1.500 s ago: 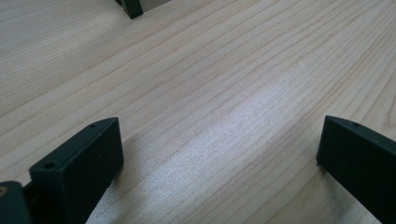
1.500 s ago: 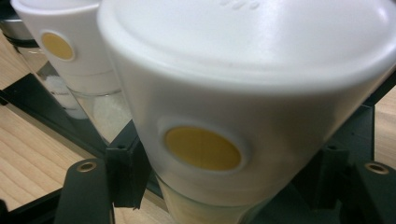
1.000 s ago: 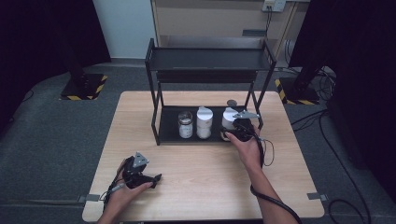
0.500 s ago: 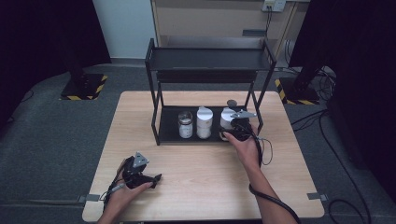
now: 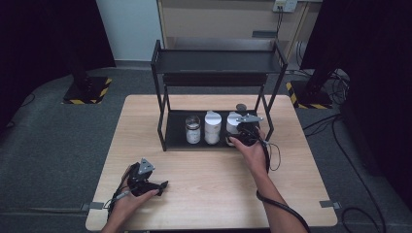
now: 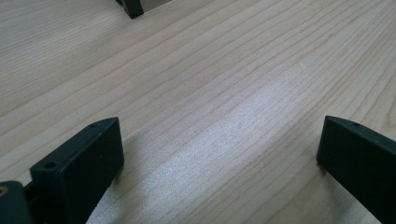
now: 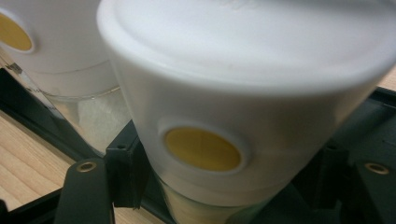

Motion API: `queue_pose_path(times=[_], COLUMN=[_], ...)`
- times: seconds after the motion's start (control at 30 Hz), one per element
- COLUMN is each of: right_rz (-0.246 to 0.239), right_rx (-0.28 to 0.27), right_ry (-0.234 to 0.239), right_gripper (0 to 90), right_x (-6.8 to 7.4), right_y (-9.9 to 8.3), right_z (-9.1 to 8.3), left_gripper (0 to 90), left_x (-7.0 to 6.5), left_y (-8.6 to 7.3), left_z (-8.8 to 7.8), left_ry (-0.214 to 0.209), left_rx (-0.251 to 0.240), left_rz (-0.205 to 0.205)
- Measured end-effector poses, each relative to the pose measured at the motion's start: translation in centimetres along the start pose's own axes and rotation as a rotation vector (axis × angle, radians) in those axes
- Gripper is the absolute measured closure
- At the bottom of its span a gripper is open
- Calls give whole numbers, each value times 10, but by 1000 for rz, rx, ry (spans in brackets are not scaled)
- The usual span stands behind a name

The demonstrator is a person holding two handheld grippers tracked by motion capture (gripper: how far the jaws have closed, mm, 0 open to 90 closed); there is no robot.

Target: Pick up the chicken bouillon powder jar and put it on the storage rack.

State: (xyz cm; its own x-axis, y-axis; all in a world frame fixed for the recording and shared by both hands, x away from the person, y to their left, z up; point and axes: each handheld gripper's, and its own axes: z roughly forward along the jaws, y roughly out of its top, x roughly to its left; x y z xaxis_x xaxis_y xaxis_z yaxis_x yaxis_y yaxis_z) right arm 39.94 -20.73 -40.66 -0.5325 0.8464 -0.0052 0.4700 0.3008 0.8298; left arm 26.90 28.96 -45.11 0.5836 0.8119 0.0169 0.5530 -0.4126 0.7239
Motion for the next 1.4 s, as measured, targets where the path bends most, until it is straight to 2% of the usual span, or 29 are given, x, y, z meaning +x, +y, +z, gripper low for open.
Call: queue_pose_path(times=[1.4], right_rz=[-16], right_rx=[-5], right_ry=[31], right_gripper=[312], right_x=[-10], right_y=[-3], right_z=[2], left_gripper=[0], left_x=[-1], left_y=[0], left_z=[0], left_ry=[2], left_rx=[-1], left_rz=[-1])
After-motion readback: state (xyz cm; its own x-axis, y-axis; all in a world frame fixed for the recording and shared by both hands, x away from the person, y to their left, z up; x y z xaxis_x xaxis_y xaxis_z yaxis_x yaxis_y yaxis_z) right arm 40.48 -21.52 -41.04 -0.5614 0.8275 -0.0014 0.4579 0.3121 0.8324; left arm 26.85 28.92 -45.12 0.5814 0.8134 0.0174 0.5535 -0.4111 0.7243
